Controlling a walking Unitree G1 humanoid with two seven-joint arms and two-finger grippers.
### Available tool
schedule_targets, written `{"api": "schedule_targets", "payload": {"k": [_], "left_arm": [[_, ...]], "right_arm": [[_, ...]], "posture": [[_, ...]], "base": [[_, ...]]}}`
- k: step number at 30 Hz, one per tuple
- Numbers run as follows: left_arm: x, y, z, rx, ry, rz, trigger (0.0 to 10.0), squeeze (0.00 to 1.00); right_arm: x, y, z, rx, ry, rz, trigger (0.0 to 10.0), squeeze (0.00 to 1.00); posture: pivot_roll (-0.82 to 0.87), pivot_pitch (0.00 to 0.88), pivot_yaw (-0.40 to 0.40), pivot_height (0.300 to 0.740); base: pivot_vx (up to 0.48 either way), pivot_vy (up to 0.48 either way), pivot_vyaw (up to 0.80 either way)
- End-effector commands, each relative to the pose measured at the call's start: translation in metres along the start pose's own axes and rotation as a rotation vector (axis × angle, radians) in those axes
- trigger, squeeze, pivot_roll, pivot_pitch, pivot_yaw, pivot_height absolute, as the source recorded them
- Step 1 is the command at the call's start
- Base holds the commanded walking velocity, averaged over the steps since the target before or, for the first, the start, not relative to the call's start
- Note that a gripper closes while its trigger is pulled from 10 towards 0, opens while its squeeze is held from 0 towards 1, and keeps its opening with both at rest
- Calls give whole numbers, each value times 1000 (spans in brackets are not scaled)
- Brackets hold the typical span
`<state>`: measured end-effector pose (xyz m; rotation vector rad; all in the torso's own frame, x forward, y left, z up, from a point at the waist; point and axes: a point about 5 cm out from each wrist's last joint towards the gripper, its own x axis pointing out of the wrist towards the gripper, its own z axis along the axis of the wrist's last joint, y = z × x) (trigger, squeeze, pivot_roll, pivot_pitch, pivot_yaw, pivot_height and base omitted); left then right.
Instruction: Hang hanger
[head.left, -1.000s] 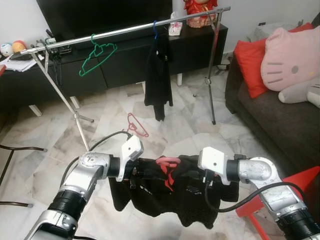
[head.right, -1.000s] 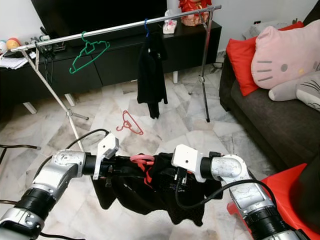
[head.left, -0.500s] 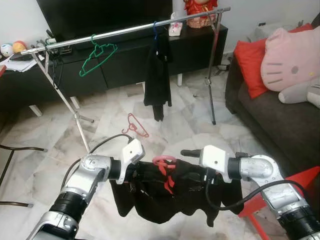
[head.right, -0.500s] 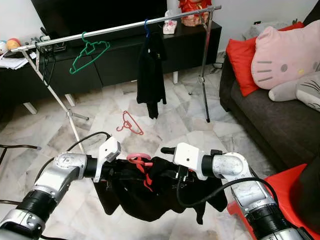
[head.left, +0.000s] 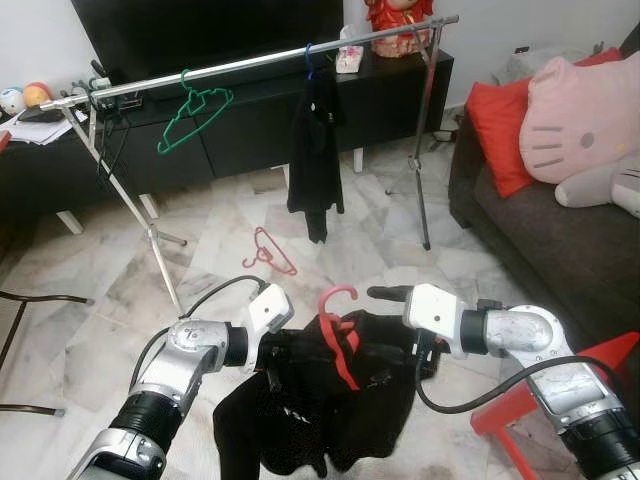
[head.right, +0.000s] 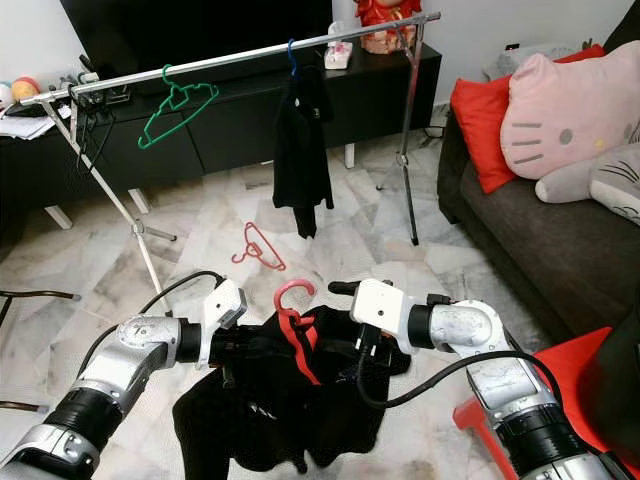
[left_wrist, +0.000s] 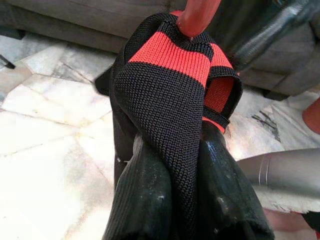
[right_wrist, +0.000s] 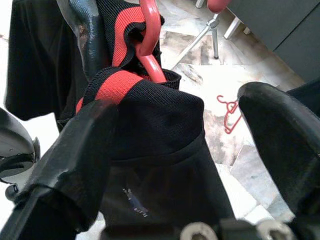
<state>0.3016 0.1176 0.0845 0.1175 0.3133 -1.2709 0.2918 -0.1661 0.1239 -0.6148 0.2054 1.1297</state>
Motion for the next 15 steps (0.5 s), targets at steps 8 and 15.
{"api": "schedule_targets", "payload": {"k": [8, 15], "left_arm": [[-4, 7, 6, 33, -52, 84, 0, 0], [-4, 7, 9, 2, -97, 102, 0, 0]], "right_arm": [[0, -13, 7, -33, -7, -110, 10000, 1000], [-7, -30, 7, -10, -2, -288, 10000, 0]], "posture": [[-131, 20, 106, 740], [-131, 27, 113, 740]], "base": [[0, 0, 0], [0, 0, 0]]}}
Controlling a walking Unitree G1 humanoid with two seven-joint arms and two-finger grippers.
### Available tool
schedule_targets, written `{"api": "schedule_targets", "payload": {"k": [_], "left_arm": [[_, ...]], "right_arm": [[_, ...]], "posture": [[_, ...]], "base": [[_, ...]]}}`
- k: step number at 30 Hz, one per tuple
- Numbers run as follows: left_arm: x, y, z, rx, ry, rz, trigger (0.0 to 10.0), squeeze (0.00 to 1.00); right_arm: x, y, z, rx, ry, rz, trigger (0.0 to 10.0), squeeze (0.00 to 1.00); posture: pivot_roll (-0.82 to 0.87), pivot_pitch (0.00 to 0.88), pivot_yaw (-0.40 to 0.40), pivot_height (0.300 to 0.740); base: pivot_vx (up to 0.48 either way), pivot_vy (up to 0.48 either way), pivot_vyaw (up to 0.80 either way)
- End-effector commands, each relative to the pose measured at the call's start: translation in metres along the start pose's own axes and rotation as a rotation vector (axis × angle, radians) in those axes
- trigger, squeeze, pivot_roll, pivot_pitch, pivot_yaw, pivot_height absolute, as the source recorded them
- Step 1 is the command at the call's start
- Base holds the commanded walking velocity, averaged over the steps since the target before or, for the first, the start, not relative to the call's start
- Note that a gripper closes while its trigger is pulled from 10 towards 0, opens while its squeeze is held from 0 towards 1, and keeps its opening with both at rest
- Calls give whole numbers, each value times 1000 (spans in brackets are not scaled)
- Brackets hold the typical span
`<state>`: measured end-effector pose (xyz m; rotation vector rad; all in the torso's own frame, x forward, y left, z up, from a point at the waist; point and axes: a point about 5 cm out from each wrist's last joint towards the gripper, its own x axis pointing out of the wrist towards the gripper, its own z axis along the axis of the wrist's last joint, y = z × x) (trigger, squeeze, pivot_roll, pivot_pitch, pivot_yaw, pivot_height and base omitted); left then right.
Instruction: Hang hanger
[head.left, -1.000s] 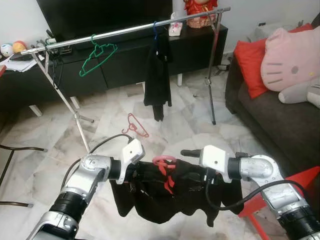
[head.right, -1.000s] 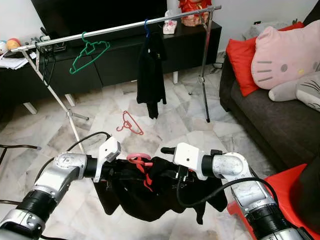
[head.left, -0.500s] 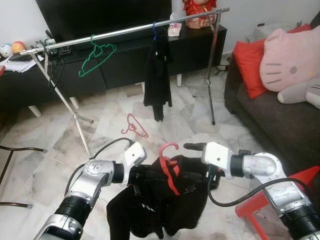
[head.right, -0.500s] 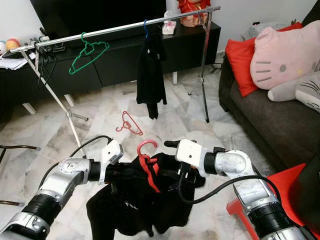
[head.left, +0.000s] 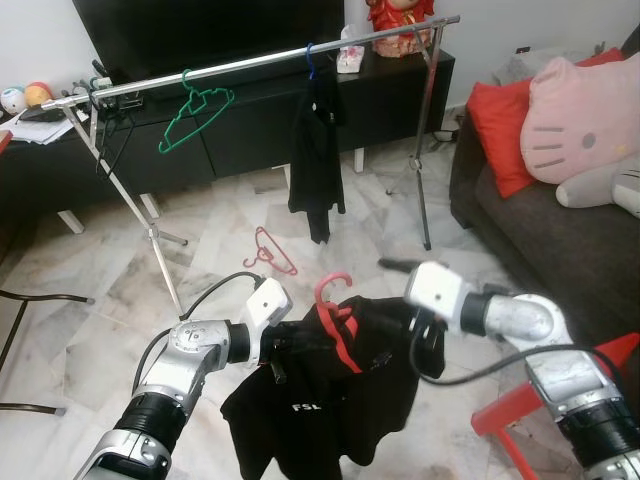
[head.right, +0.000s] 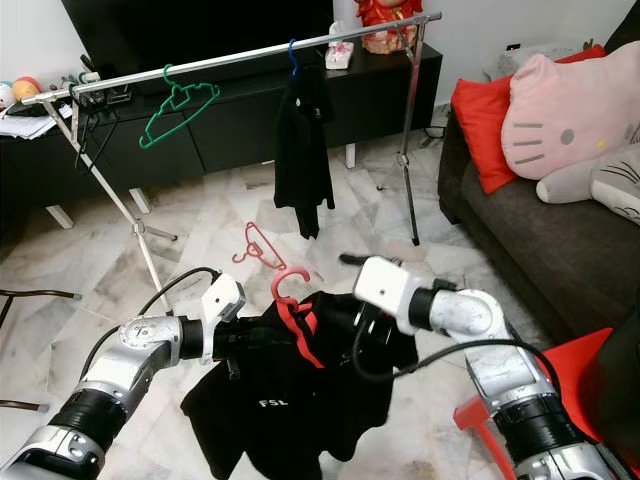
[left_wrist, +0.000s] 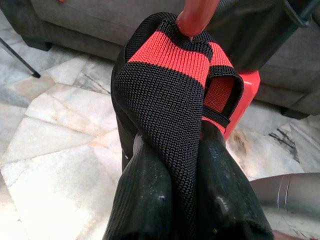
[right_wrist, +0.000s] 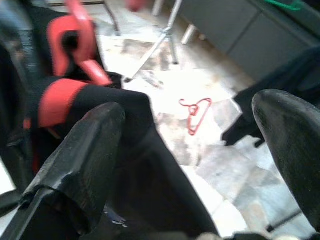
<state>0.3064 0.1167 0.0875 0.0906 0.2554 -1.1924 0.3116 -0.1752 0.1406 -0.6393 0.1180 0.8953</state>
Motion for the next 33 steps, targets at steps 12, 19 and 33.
{"api": "schedule_targets", "payload": {"k": [12, 19, 33], "left_arm": [[-16, 33, -1, 7, -47, 440, 10000, 0], [-42, 43, -14, -50, -130, 797, 10000, 0], [-81, 47, -31, -75, -163, 1166, 10000, 0]], "right_arm": [[-8, -14, -34, 357, -17, -562, 10000, 0], [4, 41, -84, 620, 100, -648, 10000, 0], [6, 97, -136, 905, 329, -783, 10000, 0]], "posture": [[-145, 20, 114, 740], [-140, 0, 90, 740], [-113, 0, 42, 740]], "base": [[0, 0, 0], [0, 0, 0], [0, 0, 0]]}}
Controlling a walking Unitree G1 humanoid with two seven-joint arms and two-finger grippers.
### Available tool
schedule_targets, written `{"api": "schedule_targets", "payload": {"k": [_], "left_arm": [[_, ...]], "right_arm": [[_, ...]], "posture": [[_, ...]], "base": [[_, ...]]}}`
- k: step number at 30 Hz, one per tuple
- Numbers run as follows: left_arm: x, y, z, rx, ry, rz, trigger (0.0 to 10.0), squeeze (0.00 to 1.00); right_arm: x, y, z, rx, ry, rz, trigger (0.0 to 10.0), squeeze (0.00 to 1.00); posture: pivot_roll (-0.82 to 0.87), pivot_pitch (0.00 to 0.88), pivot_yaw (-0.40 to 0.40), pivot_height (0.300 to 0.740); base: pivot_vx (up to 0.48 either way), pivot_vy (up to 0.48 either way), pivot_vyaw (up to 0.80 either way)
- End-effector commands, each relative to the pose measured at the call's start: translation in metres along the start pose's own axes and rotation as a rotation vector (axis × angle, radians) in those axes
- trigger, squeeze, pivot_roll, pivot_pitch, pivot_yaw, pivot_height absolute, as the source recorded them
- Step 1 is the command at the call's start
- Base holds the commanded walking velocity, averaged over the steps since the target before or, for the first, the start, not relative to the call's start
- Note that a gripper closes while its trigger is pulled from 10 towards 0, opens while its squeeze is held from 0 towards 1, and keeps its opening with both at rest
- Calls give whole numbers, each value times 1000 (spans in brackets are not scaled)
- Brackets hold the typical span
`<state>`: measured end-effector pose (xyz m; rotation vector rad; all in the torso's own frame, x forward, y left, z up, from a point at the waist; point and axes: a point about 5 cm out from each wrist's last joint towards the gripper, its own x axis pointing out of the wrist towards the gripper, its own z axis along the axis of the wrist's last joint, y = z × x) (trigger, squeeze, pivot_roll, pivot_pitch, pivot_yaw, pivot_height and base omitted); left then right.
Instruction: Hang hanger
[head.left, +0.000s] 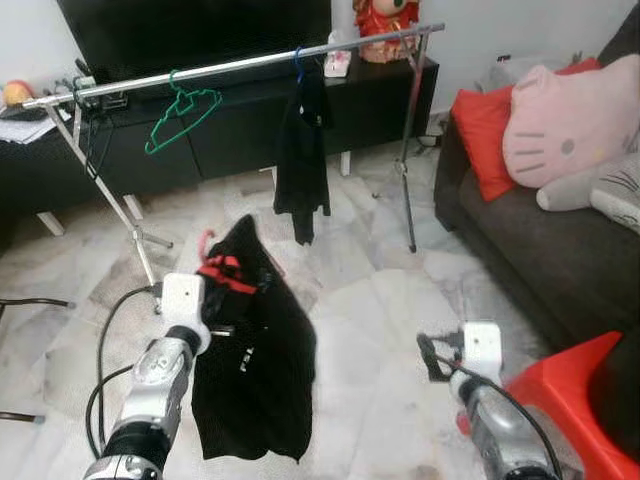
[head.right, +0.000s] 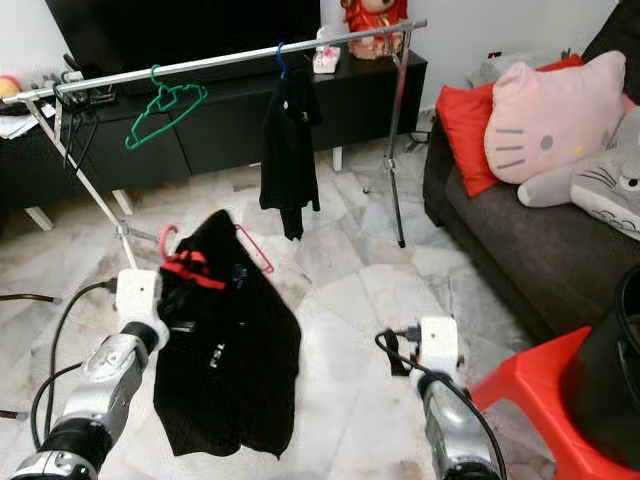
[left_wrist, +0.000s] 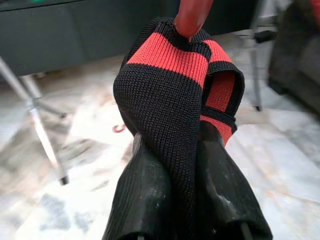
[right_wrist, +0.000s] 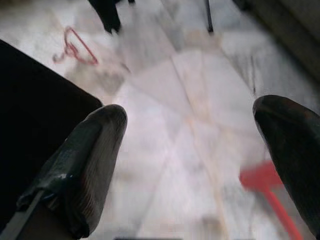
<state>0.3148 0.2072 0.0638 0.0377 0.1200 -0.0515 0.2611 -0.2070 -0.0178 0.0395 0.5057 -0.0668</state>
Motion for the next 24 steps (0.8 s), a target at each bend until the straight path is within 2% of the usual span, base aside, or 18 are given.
{"api": "schedule_targets", "payload": {"k": [1, 6, 12, 19, 24], "left_arm": [[0, 9, 10, 30, -55, 41, 10000, 0], [-6, 14, 6, 54, -53, 80, 10000, 0], [-10, 14, 3, 119, -31, 42, 10000, 0], [-11, 10, 0, 86, -23, 42, 10000, 0], [-13, 13, -2, 71, -19, 82, 10000, 0]], "right_arm": [[1, 3, -4, 30, 15, -9, 10000, 0], [-5, -1, -25, 30, 103, -32, 10000, 0], [-17, -3, -54, 56, 204, -84, 10000, 0], [-30, -6, -77, 37, 283, -107, 10000, 0], [-41, -20, -89, 44, 327, -167, 10000, 0]], "posture": [[-120, 0, 37, 740], [-116, 0, 30, 740], [-107, 0, 53, 740], [-118, 0, 59, 740], [-120, 0, 42, 740]], "base": [[0, 0, 0], [0, 0, 0], [0, 0, 0], [0, 0, 0], [0, 0, 0]]}}
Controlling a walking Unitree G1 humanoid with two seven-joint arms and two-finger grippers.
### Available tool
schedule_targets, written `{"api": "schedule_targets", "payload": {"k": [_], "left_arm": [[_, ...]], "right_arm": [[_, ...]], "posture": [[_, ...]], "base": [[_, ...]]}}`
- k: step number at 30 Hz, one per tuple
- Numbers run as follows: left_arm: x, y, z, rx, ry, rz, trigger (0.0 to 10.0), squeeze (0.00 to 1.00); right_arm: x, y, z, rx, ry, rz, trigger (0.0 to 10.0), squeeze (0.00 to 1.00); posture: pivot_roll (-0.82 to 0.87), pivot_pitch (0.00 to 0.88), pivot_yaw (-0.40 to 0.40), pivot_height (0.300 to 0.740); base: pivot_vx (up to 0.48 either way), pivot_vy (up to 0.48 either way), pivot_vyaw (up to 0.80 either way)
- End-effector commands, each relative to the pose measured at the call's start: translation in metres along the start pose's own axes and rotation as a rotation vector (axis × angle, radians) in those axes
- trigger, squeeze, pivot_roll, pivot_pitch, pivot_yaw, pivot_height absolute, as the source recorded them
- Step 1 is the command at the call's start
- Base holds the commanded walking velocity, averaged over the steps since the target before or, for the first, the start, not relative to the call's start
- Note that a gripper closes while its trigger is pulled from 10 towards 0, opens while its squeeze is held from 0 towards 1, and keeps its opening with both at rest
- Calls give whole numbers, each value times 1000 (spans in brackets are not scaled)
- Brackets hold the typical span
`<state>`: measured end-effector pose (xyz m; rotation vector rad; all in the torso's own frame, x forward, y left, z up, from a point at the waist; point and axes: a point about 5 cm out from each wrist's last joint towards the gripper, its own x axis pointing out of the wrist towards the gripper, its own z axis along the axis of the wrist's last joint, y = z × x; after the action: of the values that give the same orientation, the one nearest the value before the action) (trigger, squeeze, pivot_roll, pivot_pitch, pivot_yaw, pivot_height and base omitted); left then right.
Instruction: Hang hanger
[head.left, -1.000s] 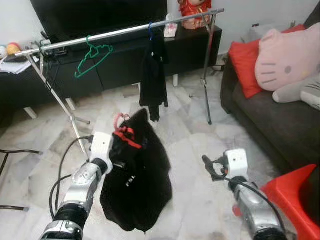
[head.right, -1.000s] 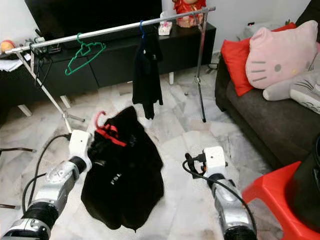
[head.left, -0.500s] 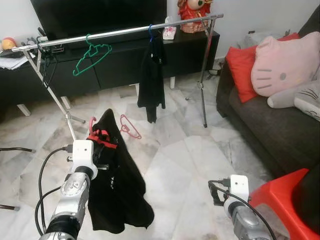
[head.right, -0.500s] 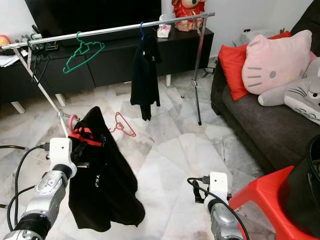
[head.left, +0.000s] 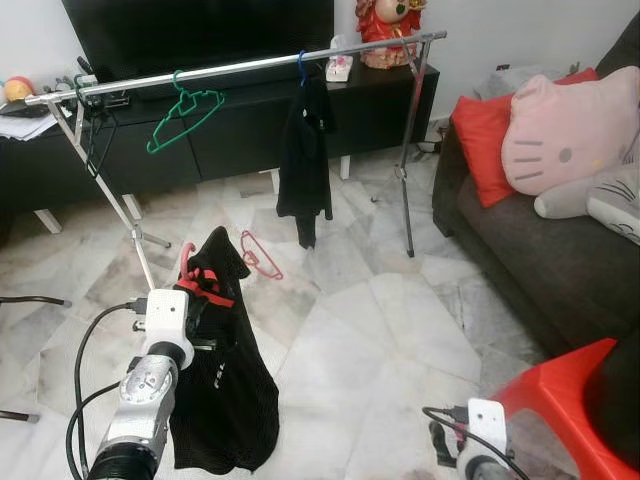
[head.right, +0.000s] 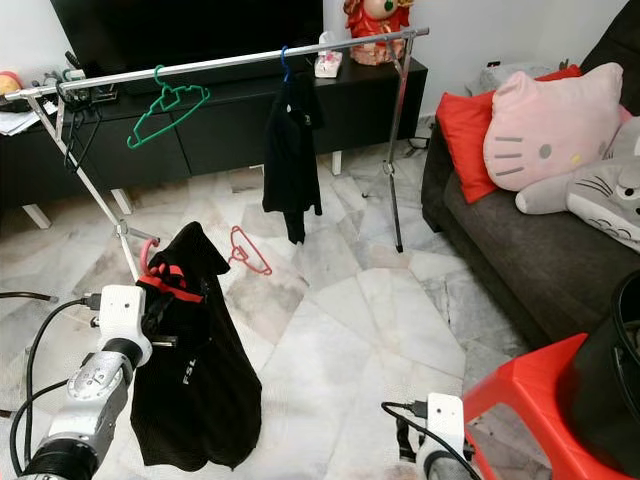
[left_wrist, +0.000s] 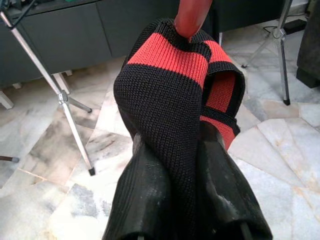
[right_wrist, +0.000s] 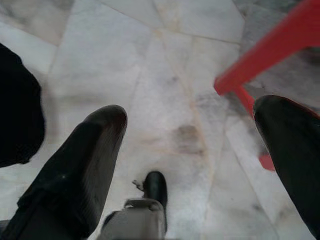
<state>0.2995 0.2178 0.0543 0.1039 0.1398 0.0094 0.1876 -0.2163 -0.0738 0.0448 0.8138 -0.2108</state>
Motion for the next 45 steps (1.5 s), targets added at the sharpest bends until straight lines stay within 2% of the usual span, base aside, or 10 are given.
{"api": "schedule_targets", "payload": {"k": [1, 6, 10, 15, 45], "left_arm": [[1, 3, 9, 6, -40, 21, 10000, 0], [1, 0, 11, -24, -49, 22, 10000, 0], [1, -5, 14, -22, -54, -2, 10000, 0], [1, -6, 13, -17, -50, -12, 10000, 0], [1, -6, 13, -17, -50, -12, 10000, 0]], "right_arm": [[-3, -6, -9, 15, 27, -27, 10000, 0], [-5, -8, -16, -1, 55, -27, 10000, 0], [-4, -6, -13, 66, 36, -42, 10000, 0], [-4, -5, -15, 98, 40, -54, 10000, 0], [-4, -5, -15, 98, 40, -54, 10000, 0]], "posture": [[-116, 0, 35, 740], [-113, 0, 28, 740], [-119, 0, 29, 740], [-115, 0, 39, 740], [-115, 0, 39, 740]], "base": [[0, 0, 0], [0, 0, 0], [0, 0, 0], [0, 0, 0], [0, 0, 0]]}}
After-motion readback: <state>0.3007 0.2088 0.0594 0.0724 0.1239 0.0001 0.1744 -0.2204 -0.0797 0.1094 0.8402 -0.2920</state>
